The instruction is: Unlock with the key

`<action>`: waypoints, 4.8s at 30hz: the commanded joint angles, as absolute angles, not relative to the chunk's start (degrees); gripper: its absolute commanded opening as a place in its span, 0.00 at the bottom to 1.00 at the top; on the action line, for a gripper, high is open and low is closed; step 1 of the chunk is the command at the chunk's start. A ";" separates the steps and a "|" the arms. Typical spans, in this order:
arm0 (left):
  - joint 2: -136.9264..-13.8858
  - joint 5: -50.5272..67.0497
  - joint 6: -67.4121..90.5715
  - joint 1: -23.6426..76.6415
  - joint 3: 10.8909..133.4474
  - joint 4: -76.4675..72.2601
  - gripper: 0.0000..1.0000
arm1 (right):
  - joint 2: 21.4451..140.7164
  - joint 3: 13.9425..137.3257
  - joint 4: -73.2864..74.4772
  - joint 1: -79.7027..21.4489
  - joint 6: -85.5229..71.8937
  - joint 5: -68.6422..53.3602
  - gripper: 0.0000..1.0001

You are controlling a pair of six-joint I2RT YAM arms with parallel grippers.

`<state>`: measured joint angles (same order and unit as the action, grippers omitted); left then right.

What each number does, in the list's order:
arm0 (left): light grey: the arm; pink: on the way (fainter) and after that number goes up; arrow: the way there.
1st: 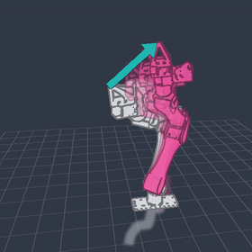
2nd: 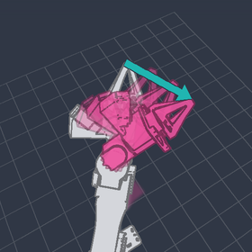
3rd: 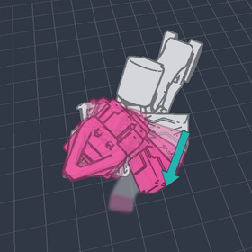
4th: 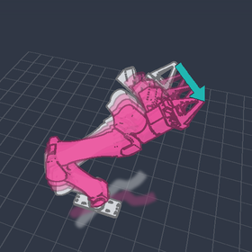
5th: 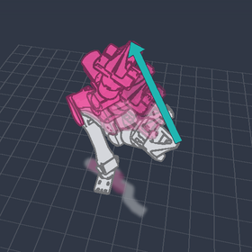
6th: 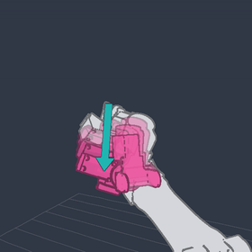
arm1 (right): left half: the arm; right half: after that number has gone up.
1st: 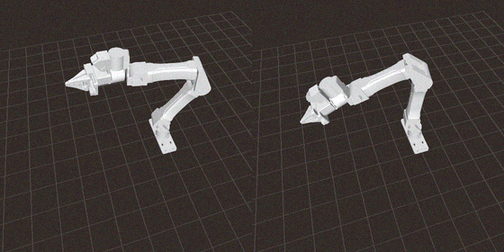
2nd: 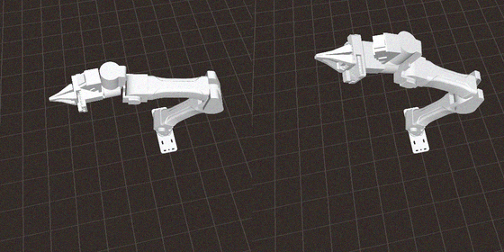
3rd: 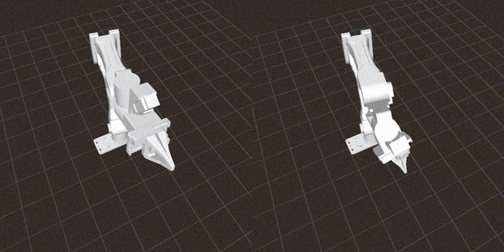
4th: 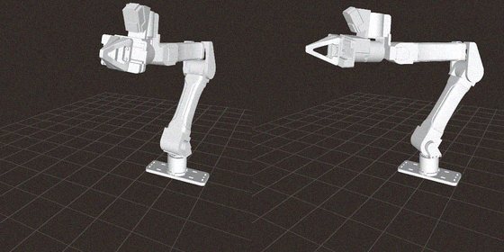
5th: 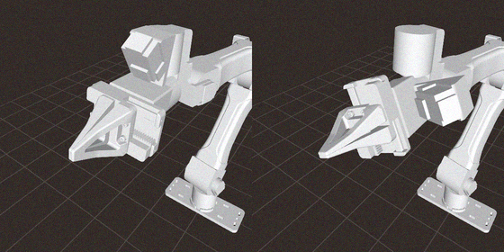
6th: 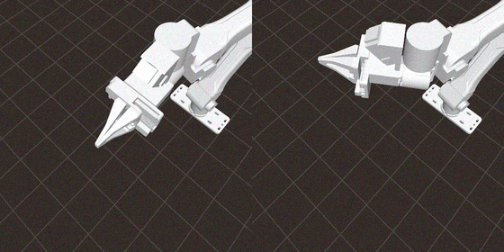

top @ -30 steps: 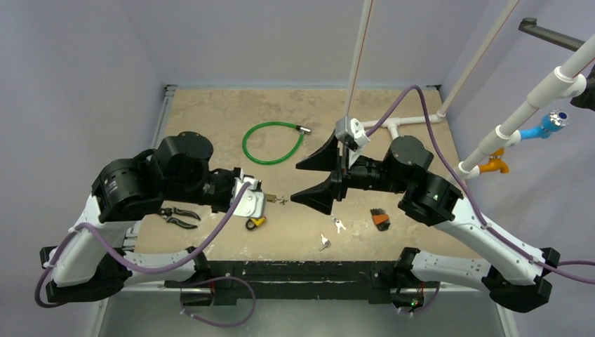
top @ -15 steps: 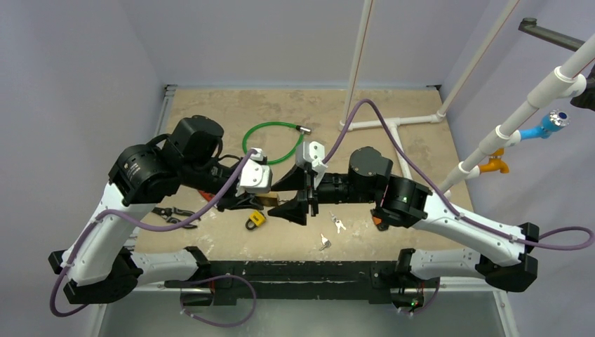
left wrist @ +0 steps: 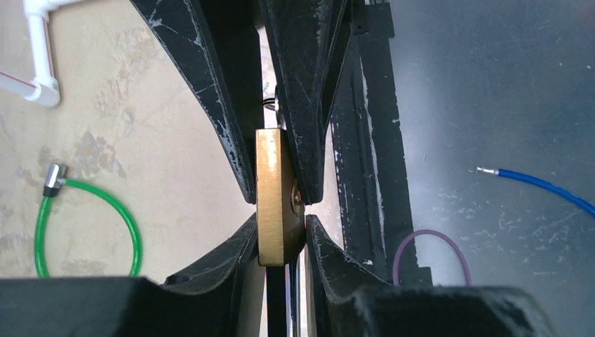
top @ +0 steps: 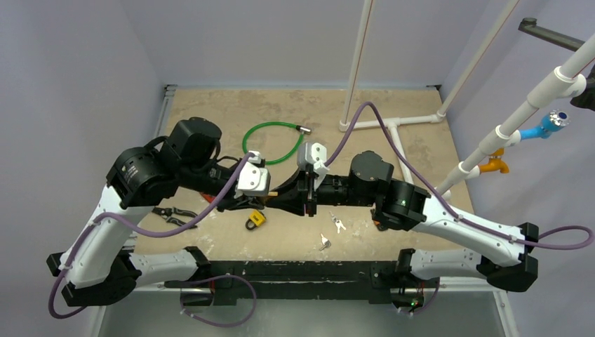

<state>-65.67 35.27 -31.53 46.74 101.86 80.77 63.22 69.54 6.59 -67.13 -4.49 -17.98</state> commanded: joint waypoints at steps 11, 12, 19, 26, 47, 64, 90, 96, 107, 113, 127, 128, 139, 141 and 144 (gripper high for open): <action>-57.13 24.10 -44.91 47.04 100.54 89.58 0.19 | 58.90 71.53 12.99 -66.14 -5.46 -12.45 0.00; -57.17 24.30 -44.99 47.02 100.67 90.20 0.22 | 59.22 72.17 13.91 -66.18 -5.11 -12.40 0.00; -55.07 23.23 -38.82 46.93 101.47 82.07 0.87 | 61.37 75.17 16.68 -66.18 -4.93 -14.14 0.00; -51.44 23.95 -35.18 46.98 89.45 76.39 0.88 | 61.20 74.94 14.86 -66.19 -6.38 -14.41 0.00; -51.07 12.47 -38.11 46.85 82.25 63.20 0.00 | 59.23 68.64 8.19 -63.58 -14.41 -15.09 0.00; -47.55 -1.15 -62.13 48.44 53.16 27.69 0.09 | 70.23 48.39 -12.88 -46.47 -46.66 -31.83 0.00; -73.89 16.54 -62.30 47.24 42.80 18.03 0.24 | 92.56 39.34 -31.38 -35.12 -46.79 -28.98 0.00; -75.80 17.46 -62.21 47.29 42.24 17.34 0.25 | 94.87 38.97 -32.34 -34.94 -45.70 -29.50 0.00; -72.90 11.45 -49.41 45.68 63.71 45.51 0.28 | 96.70 40.26 -27.48 -34.98 -41.49 -29.57 0.00; -74.02 17.94 -35.15 35.25 82.42 66.59 0.67 | 96.95 42.20 -19.53 -36.31 -34.97 -26.61 0.01; -53.70 10.87 -38.12 32.35 77.02 79.45 1.00 | 96.17 47.07 -4.99 -36.64 -27.41 -17.21 0.54; -52.57 10.17 -38.03 32.30 76.81 80.19 1.00 | 96.02 47.86 -3.88 -36.65 -26.96 -16.42 0.57; -40.56 13.85 -34.71 26.17 71.85 78.87 1.00 | 81.26 61.12 16.72 -38.39 -24.51 0.18 0.99; -38.32 13.89 -33.59 24.66 70.56 76.93 1.00 | 76.69 61.34 16.98 -39.03 -27.87 -0.67 0.99; -35.13 15.26 -32.78 22.68 68.37 75.87 1.00 | 68.90 57.15 14.14 -37.53 -39.34 -4.09 0.99</action>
<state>-38.37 12.75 -35.51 25.04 70.59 79.33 77.52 58.83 12.91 -38.33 -28.38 -3.92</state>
